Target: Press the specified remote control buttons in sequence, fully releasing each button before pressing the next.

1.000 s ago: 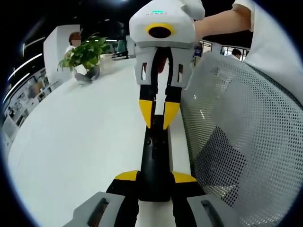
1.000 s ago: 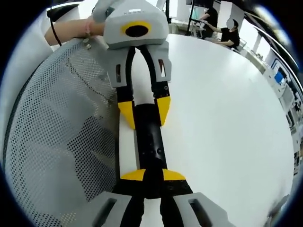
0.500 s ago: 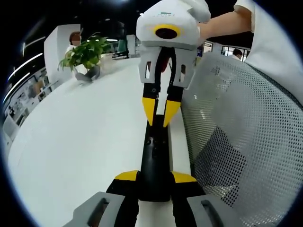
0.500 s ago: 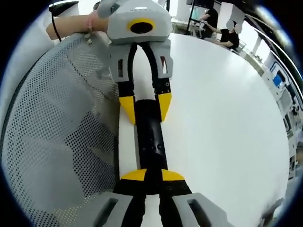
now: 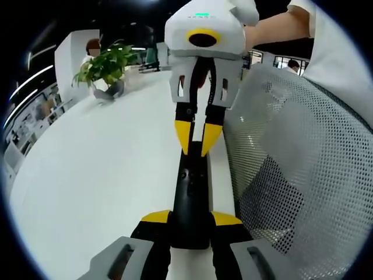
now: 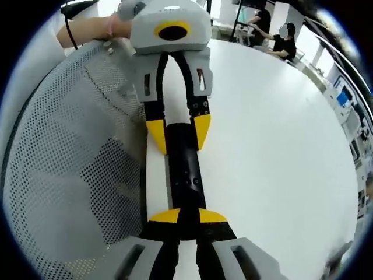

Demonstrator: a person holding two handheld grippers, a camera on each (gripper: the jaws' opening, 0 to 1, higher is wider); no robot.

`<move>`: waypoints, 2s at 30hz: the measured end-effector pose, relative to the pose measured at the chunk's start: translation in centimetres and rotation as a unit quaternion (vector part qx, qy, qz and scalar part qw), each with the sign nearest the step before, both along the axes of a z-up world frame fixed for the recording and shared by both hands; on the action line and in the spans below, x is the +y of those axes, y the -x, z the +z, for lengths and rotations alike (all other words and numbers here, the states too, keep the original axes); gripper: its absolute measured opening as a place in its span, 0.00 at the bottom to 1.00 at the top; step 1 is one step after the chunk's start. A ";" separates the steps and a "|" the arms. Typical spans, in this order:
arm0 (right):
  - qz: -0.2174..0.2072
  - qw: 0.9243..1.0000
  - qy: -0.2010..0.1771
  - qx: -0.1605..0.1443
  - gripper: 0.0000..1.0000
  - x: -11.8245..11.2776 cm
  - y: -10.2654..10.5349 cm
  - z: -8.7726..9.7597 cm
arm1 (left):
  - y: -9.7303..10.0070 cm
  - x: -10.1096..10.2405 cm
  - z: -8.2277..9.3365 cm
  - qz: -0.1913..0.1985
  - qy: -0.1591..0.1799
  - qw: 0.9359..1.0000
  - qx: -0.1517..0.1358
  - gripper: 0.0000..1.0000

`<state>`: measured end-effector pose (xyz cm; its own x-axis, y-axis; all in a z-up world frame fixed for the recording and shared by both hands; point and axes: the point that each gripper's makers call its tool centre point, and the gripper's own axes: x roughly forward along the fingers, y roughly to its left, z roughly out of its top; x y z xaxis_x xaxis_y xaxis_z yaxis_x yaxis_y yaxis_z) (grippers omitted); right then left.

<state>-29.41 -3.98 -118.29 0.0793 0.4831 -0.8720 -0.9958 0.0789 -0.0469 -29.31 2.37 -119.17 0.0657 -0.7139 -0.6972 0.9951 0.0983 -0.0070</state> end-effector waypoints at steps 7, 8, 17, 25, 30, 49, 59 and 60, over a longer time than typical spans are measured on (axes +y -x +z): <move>0.008 0.999 0.006 -0.031 0.03 0.1 0.1 0.0 | 0.0 0.0 0.0 -0.001 0.004 1.000 0.001 0.25; 0.006 0.999 0.006 -0.031 0.02 0.0 0.1 0.0 | 0.0 0.0 0.0 -0.001 0.004 1.000 0.001 0.25; 0.012 1.000 0.019 -0.015 0.00 -0.1 -0.2 0.1 | 0.0 -0.1 0.0 0.000 0.007 1.000 0.001 0.25; 0.026 0.998 0.050 0.013 0.00 0.3 -0.2 -0.1 | 0.1 -0.1 0.1 -0.001 0.008 1.000 0.001 0.25; 0.040 0.997 0.065 0.002 0.00 0.2 -0.1 -0.2 | 0.1 -0.1 0.0 -0.003 0.010 1.000 0.002 0.25; 0.032 0.999 0.009 -0.019 0.00 1.4 -0.1 -0.1 | 0.1 -0.1 0.0 -0.006 0.009 1.000 0.001 0.25; -0.056 0.997 -0.053 0.021 0.00 1.4 -0.5 0.1 | 0.1 -0.1 0.0 -0.006 0.010 1.000 0.002 0.25; -0.067 0.996 -0.061 0.026 0.00 1.4 -0.5 0.1 | 0.1 -0.1 0.0 -0.005 0.011 1.000 0.002 0.25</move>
<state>-28.89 -2.54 -118.19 0.1055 0.5740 -0.8120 -0.9769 0.2126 0.0234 -29.38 2.26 -119.15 0.0554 -0.7292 -0.6820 0.9961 0.0874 -0.0125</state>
